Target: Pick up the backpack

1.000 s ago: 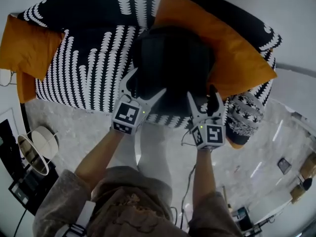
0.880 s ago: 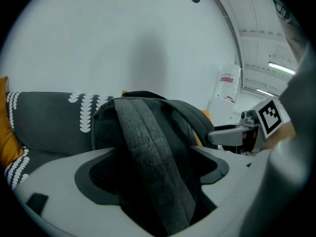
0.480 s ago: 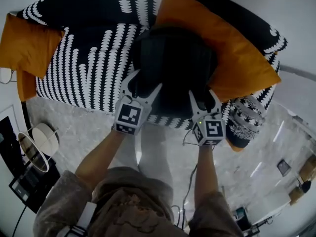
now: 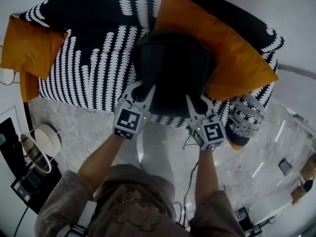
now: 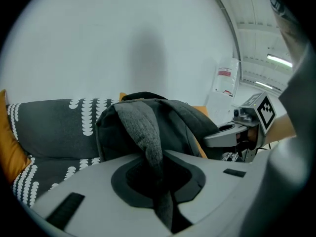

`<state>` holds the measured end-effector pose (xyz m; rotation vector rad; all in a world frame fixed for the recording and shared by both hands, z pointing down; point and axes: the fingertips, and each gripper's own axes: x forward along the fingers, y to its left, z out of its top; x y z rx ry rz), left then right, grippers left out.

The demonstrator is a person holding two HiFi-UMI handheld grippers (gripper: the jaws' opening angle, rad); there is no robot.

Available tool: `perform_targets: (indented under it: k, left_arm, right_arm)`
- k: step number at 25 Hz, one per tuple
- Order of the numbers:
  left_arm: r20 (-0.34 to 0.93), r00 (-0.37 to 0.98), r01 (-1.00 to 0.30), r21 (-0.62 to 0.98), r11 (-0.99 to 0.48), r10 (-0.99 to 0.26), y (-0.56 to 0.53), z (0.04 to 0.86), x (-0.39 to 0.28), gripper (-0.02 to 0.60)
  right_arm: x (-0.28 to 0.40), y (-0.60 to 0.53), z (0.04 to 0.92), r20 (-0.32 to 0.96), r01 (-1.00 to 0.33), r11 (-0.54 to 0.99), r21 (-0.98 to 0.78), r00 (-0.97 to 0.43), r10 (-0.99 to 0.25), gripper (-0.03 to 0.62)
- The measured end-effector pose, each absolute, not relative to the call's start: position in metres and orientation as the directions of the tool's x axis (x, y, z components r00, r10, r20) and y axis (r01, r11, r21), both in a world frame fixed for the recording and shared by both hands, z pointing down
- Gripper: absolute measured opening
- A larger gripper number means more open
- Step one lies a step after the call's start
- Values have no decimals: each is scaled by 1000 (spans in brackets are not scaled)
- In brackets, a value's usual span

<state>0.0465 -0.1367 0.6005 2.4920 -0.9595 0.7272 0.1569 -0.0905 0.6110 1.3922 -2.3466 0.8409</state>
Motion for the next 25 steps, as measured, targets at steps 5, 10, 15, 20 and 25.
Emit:
perform_targets:
  k: [5,10,15,20,25]
  left_arm:
    - [540,671,-674,156,-722,-509,-138,566,54,31]
    - [492,715,-641,177,-747,-497,-135,514,62,29]
    - [441,741,-621,164,-766,-506,-133,454,64,29]
    - [403,778,-588,195,-785,-482,-118,399,67,29]
    - [380,816,-532,203,-822,-435,-80,364,70,29]
  right_arm:
    - [153,-93,569,444,-866,379,-327,-495,-747,28]
    - [145,-94,501,335,-864,391,-317,-488,-806,28]
    - [147,-97,432,251,-878,396,-267,-460,-851,29]
    - [157,-81,374,212,-899,376,-222,-421,-882,29]
    - [161,-41,332,168,-909,341,-239,-385,-908,29]
